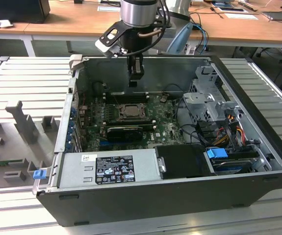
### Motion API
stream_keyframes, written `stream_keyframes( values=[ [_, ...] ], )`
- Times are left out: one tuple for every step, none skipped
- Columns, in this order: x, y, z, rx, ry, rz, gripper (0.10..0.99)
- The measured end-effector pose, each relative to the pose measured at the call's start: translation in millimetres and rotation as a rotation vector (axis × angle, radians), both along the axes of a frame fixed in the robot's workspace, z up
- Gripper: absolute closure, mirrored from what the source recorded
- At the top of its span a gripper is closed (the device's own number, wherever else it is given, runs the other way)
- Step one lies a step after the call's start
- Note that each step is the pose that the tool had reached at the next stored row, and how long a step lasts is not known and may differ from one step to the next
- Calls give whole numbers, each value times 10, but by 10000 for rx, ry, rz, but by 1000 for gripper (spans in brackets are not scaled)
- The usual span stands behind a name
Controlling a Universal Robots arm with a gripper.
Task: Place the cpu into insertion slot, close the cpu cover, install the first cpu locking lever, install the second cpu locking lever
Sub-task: 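Install the first cpu locking lever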
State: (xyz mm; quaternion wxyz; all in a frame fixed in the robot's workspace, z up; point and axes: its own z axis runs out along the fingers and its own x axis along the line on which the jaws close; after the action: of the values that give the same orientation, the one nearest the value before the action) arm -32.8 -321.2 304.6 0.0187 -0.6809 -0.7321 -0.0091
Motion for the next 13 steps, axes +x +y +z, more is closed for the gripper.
stream_keyframes(
  values=[
    [0,0,0,0,0,252,980],
    [0,0,0,0,0,528,980],
    [0,0,-1,1,0,754,980],
    [0,0,-1,0,0,957,980],
    [0,0,-1,0,0,1124,980],
    [0,0,-2,0,0,1364,980],
    [0,1,-6,0,0,1570,980],
    [0,0,-9,0,0,1765,980],
    [0,0,-15,0,0,2103,980],
    [0,0,-19,0,0,2283,980],
    [0,0,-24,1,0,2479,980],
    [0,0,-34,0,0,2904,980],
    [0,0,-40,0,0,3166,980]
  ],
)
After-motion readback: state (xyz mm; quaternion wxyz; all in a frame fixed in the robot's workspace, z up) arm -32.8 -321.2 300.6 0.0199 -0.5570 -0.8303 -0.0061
